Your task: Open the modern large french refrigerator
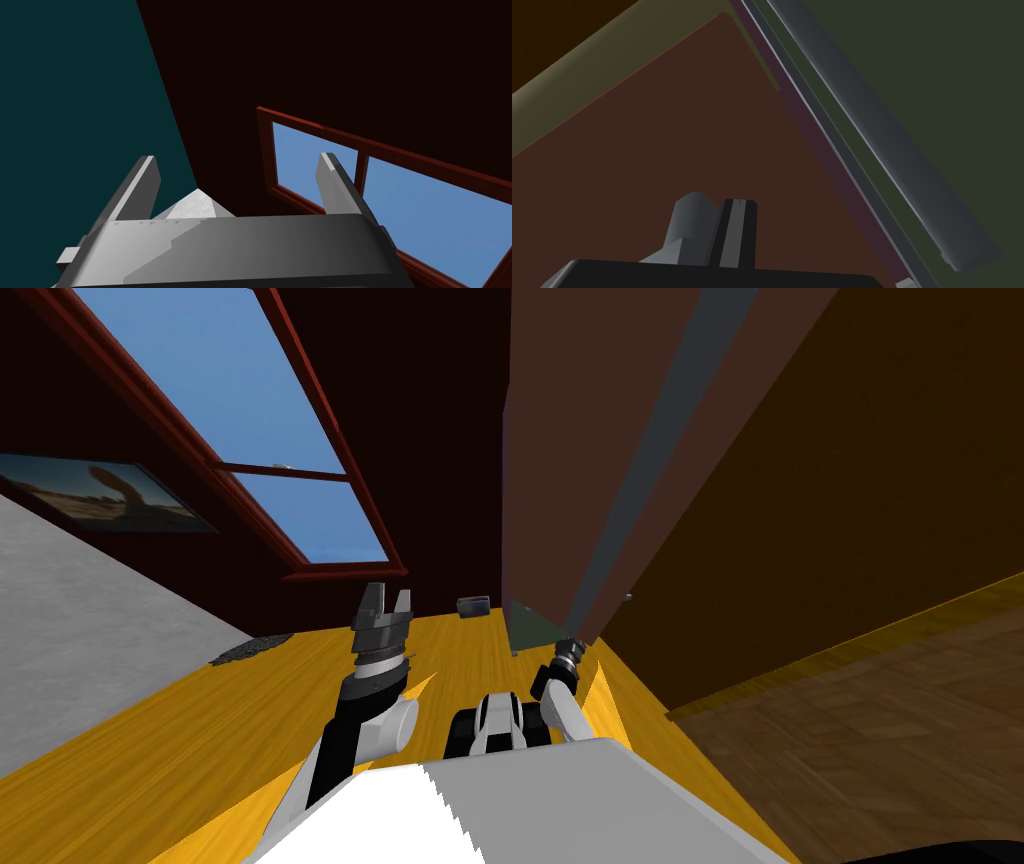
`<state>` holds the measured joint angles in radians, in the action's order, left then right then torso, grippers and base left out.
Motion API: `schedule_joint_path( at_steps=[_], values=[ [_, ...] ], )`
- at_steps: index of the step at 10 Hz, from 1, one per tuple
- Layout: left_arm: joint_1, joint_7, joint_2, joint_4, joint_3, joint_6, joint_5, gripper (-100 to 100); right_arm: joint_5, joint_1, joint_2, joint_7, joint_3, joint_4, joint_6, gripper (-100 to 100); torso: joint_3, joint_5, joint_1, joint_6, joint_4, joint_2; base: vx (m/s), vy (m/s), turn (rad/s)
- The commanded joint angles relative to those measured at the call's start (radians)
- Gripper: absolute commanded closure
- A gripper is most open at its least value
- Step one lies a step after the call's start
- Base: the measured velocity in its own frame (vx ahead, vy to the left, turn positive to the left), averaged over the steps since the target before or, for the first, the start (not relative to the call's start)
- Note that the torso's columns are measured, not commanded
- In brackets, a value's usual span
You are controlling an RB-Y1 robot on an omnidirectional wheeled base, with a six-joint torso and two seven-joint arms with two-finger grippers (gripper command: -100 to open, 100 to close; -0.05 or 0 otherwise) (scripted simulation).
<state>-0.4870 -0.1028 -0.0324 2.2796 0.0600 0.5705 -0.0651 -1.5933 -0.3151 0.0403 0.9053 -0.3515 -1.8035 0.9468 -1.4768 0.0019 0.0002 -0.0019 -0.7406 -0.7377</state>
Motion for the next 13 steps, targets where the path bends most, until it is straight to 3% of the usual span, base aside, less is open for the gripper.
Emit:
schedule_joint_path(
  at_steps=[1,2,3,4,5,6,7,8,9,11,13],
  values=[
    [0.0,0.0,0.0,0.0,0.0,0.0,0.0,0,0.038,0.082,0.012,0.006,0.052,0.051,0.005,100,0.001,0.0,0.005,0.001,0.001,-0.002,-0.06,0.167,-0.035],
    [0.0,0.0,0.0,0.0,0.0,0.0,0.0,0,0.077,0.11,0.025,0.013,0.096,0.092,0.011,100,0.001,0.0,0.003,0.001,0.002,-0.001,-0.078,0.241,-0.057],
    [0.0,0.0,0.0,0.0,0.0,0.0,0.0,0,0.077,0.144,0.025,0.013,0.102,0.098,0.011,100,0.001,0.0,0.005,0.002,0.002,-0.001,-0.089,0.197,-0.049],
    [0.0,0.0,0.0,0.0,0.0,0.0,0.0,0,0.116,0.18,0.038,0.02,0.15,0.141,0.017,100,0.001,-0.001,0.0,0.001,0.002,-0.002,-0.108,0.228,-0.053],
    [0.0,0.0,0.0,0.0,0.0,0.0,0.0,0,0.116,0.218,0.038,0.02,0.152,0.145,0.017,100,0.002,-0.001,0.003,0.001,0.001,-0.003,-0.088,0.198,-0.043],
    [0.0,0.0,0.0,0.0,0.0,0.0,0.0,0,0.155,0.251,0.051,0.028,0.197,0.193,0.023,100,0.002,0.0,0.001,0.001,0.001,-0.002,-0.111,0.231,-0.064],
    [0.0,0.0,0.0,0.0,0.0,0.0,0.0,0,0.155,0.285,0.051,0.028,0.203,0.193,0.023,100,0.003,0.0,0.004,0.002,0.0,-0.004,-0.099,0.184,-0.037],
    [0.0,0.0,0.0,0.0,0.0,0.0,0.0,0,0.195,0.313,0.064,0.035,0.243,0.237,0.029,100,0.002,0.001,0.002,0.002,-0.002,-0.004,-0.094,0.18,-0.033],
    [0.0,0.0,0.0,0.0,0.0,0.0,0.0,0,0.195,0.294,0.035,0.096,0.219,0.168,0.036,-100,0.003,0.002,0.002,0.004,-0.002,-0.005,-0.052,0.064,-0.005],
    [0.0,0.0,0.0,0.0,0.0,0.0,0.0,0,0.201,0.301,0.014,0.144,0.214,0.136,0.05,-100,0.003,0.005,-0.004,0.003,-0.007,-0.007,-0.007,-0.08,0.025],
    [0.0,0.0,0.0,0.0,0.0,0.0,0.0,0,0.204,0.305,0.003,0.167,0.212,0.12,0.057,-100,0.005,0.01,0.008,0.001,-0.011,-0.01,0.004,-0.073,0.004]
  ],
)
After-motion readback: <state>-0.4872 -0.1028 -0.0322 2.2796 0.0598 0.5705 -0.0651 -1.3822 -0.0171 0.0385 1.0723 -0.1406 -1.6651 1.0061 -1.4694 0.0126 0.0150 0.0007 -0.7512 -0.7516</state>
